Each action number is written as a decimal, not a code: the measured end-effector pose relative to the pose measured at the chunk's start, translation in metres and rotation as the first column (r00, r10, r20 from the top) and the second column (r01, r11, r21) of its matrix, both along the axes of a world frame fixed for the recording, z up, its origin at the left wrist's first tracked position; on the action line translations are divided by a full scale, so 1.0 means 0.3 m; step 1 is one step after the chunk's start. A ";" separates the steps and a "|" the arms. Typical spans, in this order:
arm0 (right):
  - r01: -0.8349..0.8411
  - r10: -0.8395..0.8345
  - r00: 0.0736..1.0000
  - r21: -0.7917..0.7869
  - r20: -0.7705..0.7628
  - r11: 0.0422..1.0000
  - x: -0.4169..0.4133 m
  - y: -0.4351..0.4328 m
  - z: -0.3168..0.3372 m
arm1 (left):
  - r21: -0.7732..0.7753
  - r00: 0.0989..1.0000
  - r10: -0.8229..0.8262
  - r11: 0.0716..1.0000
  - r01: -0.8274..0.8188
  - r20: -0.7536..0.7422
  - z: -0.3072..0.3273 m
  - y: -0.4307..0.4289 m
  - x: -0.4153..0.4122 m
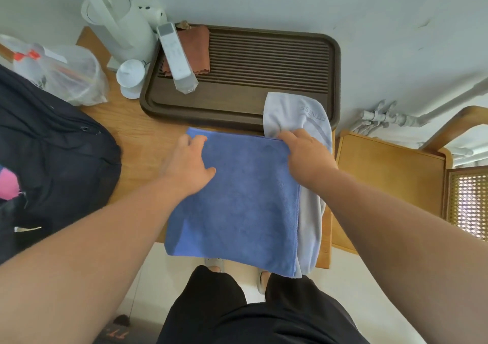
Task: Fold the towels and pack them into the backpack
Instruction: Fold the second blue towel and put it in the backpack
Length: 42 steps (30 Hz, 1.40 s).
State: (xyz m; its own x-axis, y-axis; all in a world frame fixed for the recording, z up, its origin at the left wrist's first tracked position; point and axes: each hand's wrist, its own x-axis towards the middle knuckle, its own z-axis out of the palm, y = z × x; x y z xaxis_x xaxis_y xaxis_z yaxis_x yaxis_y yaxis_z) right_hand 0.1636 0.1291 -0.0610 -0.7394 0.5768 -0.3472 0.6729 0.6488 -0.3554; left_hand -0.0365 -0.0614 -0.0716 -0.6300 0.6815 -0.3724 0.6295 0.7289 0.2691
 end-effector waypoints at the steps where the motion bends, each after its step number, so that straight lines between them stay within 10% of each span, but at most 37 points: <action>1: 0.008 -0.008 1.000 0.000 0.011 1.000 -0.011 0.004 0.007 | -0.016 0.999 -0.035 0.999 0.035 -0.021 -0.011 0.016 -0.027; 12: -0.114 0.098 0.967 0.057 0.237 0.992 -0.082 -0.040 0.025 | -0.266 0.943 -0.332 0.912 0.313 -0.031 -0.040 0.110 -0.180; 20: 0.137 -0.151 0.975 0.092 0.161 0.986 -0.095 -0.081 0.081 | 0.000 0.909 -0.350 0.933 0.359 -0.227 0.042 0.034 -0.215; 26: 0.159 -0.167 0.985 0.156 0.039 0.975 0.006 -0.162 0.280 | 0.282 0.913 -0.341 0.919 0.274 0.224 0.188 -0.066 -0.256; 34: 0.286 -0.275 0.943 0.035 -0.188 0.957 0.140 -0.261 0.492 | 0.388 0.914 -0.311 0.900 0.196 0.259 0.389 -0.176 -0.265; 42: 0.201 -0.239 0.943 -0.178 -0.231 0.963 0.229 -0.263 0.623 | 0.580 0.851 -0.114 0.777 -0.245 0.512 0.572 -0.262 -0.205</action>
State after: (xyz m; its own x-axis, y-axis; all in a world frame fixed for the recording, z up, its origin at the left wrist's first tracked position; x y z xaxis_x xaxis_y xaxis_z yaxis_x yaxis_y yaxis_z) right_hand 0.2324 0.0502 0.1258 -0.6736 0.6903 -0.2640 0.6706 0.4206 -0.6111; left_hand -0.0980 -0.1400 0.1000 -0.5305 0.8318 -0.1633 0.2327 0.3282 0.9155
